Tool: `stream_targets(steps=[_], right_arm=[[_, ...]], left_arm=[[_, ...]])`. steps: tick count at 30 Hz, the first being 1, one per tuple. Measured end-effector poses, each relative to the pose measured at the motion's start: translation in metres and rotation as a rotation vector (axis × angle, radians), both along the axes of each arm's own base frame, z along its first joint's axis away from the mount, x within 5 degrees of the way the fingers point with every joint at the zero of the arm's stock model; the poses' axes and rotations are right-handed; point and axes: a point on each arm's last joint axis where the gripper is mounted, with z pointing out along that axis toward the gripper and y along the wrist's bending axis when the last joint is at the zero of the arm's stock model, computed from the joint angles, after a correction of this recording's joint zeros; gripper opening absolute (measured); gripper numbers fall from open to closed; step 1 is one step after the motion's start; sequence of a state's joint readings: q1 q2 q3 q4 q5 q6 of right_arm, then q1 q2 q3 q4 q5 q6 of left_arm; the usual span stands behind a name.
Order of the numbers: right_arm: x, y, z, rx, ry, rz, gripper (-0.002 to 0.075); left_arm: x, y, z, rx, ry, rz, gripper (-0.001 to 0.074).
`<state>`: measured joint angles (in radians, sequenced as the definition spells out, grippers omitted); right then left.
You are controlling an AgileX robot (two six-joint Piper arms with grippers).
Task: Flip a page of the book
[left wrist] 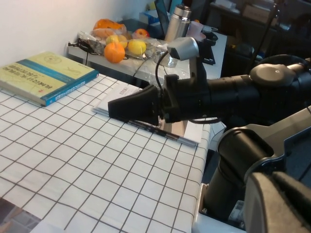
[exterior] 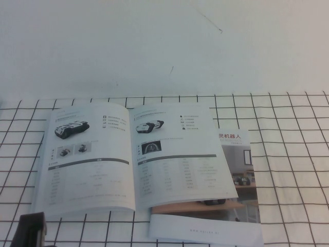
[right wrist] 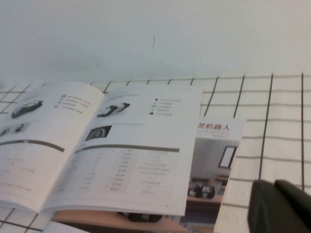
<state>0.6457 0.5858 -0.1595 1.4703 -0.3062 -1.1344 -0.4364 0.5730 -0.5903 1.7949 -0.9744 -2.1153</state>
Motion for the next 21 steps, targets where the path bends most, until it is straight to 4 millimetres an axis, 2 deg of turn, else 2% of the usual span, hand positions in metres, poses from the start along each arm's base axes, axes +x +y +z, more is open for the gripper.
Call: stream_targets(steps=[6,15,18,21], right_arm=[[-0.001,-0.003,-0.006,0.174,0.137,-0.098,0.0001],[-0.002,-0.004,-0.009,0.206,0.167,-0.122,0.0001],[-0.002,-0.004,-0.009,0.206,0.167,-0.122,0.0001],[-0.002,-0.004,-0.009,0.202,0.166,-0.121,0.0001]], left_arm=[[0.002,0.000,0.000,-0.009,0.018,0.023,-0.0003],[0.006,0.001,0.003,-0.037,0.026,0.071,-0.0003],[0.006,0.001,0.009,-0.131,0.110,0.079,-0.0003],[0.008,0.002,0.021,-0.302,0.219,0.099,-0.0003]])
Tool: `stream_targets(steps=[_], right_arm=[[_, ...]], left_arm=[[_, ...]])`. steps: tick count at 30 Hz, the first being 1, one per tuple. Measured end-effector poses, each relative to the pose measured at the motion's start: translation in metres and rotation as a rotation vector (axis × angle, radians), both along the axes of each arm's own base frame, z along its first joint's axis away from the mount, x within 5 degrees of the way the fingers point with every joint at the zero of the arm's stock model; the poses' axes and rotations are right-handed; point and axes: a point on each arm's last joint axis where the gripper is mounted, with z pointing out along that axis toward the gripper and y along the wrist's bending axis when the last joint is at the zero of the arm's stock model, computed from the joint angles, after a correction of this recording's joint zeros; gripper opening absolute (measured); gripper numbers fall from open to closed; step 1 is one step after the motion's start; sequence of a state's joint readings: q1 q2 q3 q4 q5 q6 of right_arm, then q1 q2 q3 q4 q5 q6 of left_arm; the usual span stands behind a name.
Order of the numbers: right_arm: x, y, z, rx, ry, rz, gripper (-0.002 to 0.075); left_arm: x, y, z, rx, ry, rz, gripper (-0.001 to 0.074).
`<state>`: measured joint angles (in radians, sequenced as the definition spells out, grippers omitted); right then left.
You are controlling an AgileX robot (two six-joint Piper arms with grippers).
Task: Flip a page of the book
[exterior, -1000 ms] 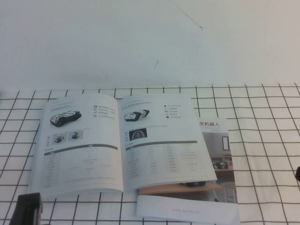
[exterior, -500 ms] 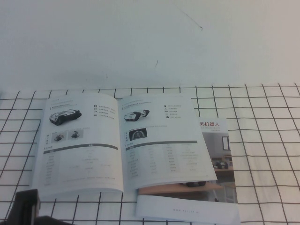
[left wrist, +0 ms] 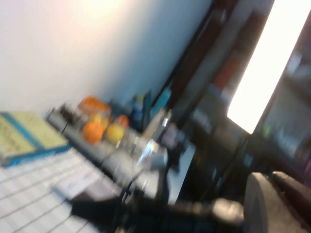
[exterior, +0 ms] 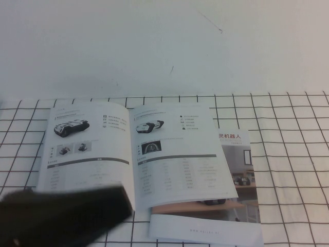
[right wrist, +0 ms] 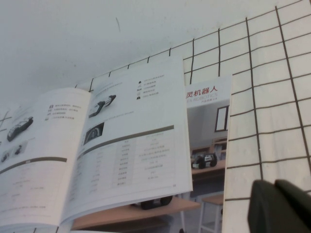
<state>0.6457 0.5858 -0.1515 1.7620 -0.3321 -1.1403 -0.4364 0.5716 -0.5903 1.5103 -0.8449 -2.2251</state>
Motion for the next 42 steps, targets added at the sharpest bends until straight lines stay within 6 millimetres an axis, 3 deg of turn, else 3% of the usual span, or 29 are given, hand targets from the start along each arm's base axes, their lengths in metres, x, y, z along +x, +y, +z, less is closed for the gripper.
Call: stream_targets(steps=[6,11,14,19,21,25,31,42], right_arm=[[0.000,0.000,0.000,-0.001,0.000,0.000,0.0001],[0.000,0.000,0.000,-0.004,-0.001,0.001,0.0001],[0.000,0.000,0.000,-0.004,-0.001,0.001,0.0001],[0.000,0.000,0.000,-0.003,0.000,0.001,0.0001],[0.000,0.000,0.000,-0.003,0.000,0.001,0.0001],[0.000,0.000,0.000,-0.005,-0.001,0.001,0.0001],[0.000,0.000,0.000,-0.004,-0.001,0.001,0.0001],[0.000,0.000,0.000,-0.006,-0.001,0.002,0.0001]], left_arm=[[0.020,0.019,0.027,-0.502,0.326,0.159,-0.0003],[0.038,0.036,0.023,-0.621,0.435,0.413,-0.0003],[0.045,0.044,0.018,-0.444,0.273,0.619,-0.0003],[0.049,0.049,0.010,0.100,-0.205,0.835,-0.0003],[0.051,0.049,0.002,0.316,-0.309,0.848,-0.0003],[0.050,0.049,-0.019,0.643,-0.356,0.761,-0.0003],[0.045,0.058,-0.064,0.691,-0.211,0.788,-0.0003],[0.002,0.089,-0.166,0.657,-0.017,1.011,-0.0003]])
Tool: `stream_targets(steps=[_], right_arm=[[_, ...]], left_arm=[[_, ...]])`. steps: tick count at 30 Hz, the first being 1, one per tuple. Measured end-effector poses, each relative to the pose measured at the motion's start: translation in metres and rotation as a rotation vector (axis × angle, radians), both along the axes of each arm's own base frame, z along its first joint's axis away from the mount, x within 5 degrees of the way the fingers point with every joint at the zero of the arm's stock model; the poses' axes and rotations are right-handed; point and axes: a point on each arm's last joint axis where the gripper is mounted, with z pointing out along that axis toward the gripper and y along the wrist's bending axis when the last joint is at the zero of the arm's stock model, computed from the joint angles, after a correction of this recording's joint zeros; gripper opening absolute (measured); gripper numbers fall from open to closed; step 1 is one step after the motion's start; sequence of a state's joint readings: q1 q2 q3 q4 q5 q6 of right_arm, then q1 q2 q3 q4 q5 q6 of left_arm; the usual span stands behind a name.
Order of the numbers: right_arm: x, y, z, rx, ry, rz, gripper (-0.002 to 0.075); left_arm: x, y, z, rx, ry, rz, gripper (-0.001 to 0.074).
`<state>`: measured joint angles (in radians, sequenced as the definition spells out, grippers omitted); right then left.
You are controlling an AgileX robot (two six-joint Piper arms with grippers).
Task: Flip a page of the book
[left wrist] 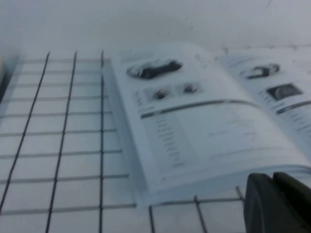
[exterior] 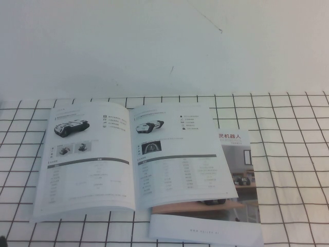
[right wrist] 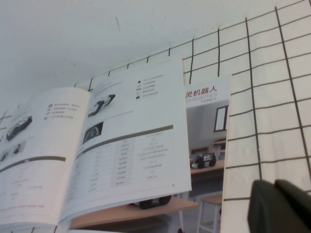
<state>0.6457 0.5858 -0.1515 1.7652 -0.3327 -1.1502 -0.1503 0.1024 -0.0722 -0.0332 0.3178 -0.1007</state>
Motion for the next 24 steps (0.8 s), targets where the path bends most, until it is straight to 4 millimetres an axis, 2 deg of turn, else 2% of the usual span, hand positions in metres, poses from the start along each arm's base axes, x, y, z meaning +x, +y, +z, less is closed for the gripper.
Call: stream_targets(steps=[3,5,24], right_arm=[[0.000,0.000,0.000,0.000,0.000,0.000,0.0001],[0.000,0.000,0.000,0.000,0.000,0.000,0.0001],[0.000,0.000,0.000,0.001,0.001,-0.001,0.0001]], left_arm=[[-0.006,0.005,-0.022,0.001,0.033,0.075,-0.0003],[-0.007,0.007,-0.028,-0.004,0.042,0.114,-0.0003],[-0.006,0.008,-0.027,-0.034,0.015,0.149,-0.0003]])
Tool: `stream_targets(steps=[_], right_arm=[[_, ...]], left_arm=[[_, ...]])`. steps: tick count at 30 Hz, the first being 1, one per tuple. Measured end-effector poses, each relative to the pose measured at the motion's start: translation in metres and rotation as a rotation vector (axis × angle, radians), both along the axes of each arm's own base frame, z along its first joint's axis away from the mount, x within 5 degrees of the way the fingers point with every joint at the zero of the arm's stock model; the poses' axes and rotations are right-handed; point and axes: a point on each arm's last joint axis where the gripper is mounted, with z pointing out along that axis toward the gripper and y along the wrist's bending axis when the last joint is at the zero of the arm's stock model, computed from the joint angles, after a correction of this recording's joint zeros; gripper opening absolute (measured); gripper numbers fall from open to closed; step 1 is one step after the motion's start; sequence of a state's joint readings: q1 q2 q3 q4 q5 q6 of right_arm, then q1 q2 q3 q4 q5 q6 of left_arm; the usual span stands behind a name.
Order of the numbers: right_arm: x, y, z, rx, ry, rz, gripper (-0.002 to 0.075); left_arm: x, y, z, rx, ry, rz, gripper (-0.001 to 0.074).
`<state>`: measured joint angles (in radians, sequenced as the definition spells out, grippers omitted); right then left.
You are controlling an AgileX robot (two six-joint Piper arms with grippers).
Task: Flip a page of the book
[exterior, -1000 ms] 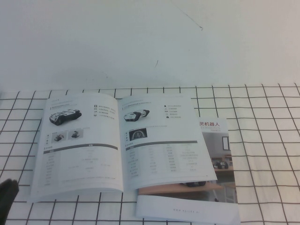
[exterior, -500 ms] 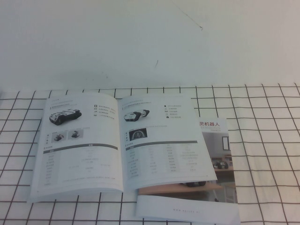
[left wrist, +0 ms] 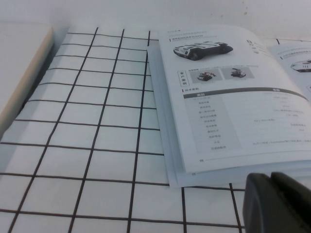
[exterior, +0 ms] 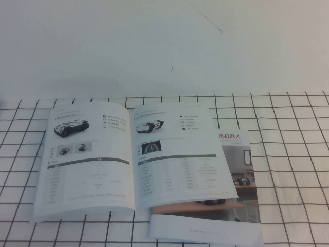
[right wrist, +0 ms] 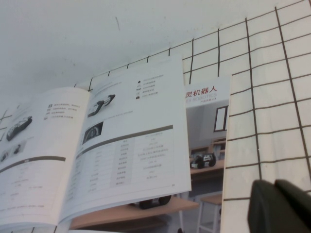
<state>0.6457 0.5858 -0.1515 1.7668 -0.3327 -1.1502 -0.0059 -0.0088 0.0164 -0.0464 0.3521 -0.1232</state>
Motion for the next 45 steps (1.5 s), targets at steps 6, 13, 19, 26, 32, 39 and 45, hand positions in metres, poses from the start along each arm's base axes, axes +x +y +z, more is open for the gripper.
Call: stream_targets(steps=[6,13,19,26,32,39,45], right_arm=[[0.000,0.000,0.000,0.000,0.000,0.000,0.0001],[0.001,-0.006,0.002,0.013,-0.014,-0.046,0.0001],[0.008,-0.030,0.005,0.059,-0.032,-0.257,0.0001],[0.007,-0.046,0.011,-0.004,-0.111,-0.334,0.0001],[0.007,-0.051,0.010,-0.153,-0.129,-0.339,0.0001],[0.007,-0.055,0.012,-0.389,-0.174,-0.289,0.0001],[0.006,-0.050,0.010,-0.468,-0.161,-0.203,0.0001]], left_arm=[[0.000,0.000,0.000,-0.003,0.000,0.001,-0.0004],[0.000,0.000,0.000,-0.003,0.000,0.001,-0.0004],[0.000,0.000,0.000,-0.003,0.000,0.001,-0.0004],[0.000,0.000,0.000,-0.003,0.000,0.001,-0.0004],[0.000,0.000,0.000,-0.003,0.000,0.001,-0.0004],[0.000,0.000,0.000,-0.003,0.000,0.001,-0.0004],[0.000,0.000,0.000,-0.003,0.001,0.001,-0.0004]])
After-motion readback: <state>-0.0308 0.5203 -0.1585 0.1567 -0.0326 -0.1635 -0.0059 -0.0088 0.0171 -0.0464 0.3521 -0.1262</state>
